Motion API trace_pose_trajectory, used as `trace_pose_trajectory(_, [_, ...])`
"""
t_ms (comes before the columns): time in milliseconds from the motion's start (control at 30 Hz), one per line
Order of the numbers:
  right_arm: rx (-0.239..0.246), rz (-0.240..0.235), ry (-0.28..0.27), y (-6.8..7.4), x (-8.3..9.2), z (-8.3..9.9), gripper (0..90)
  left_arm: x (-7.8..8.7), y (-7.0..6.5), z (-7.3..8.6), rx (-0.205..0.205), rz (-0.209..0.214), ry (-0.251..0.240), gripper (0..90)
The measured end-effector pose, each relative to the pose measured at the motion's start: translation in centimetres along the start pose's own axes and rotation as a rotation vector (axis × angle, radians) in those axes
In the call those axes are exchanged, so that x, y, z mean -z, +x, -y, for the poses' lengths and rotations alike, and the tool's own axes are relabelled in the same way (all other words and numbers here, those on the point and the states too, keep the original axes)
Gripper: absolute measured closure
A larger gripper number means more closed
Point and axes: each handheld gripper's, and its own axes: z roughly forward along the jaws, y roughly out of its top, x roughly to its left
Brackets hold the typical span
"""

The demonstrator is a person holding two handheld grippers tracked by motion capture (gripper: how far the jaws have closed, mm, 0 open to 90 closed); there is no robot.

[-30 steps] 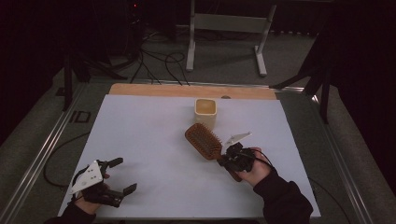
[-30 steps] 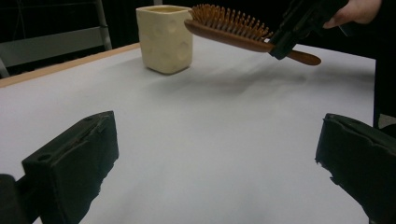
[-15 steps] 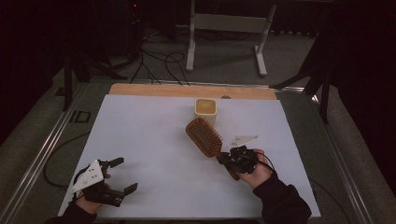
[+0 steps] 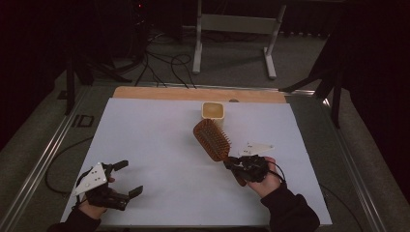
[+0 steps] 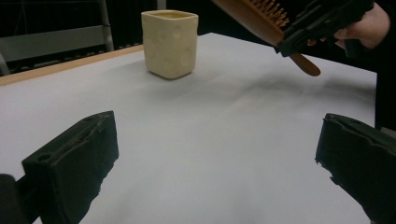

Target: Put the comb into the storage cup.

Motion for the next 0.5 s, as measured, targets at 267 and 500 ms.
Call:
trace_pose_trajectory(267, [-0.016, 0.006, -0.036, -0.2, 0.2, 0.4, 73.2, -0.4, 0.2, -1.6, 0.035, -0.021, 0.023, 0.0])
trace_pose_trajectory(500, [-0.014, 0.002, -0.037, -0.1, 0.3, 0.4, 73.2, -1.3, 0.3, -3.9, 0.033, -0.038, 0.064, 0.0])
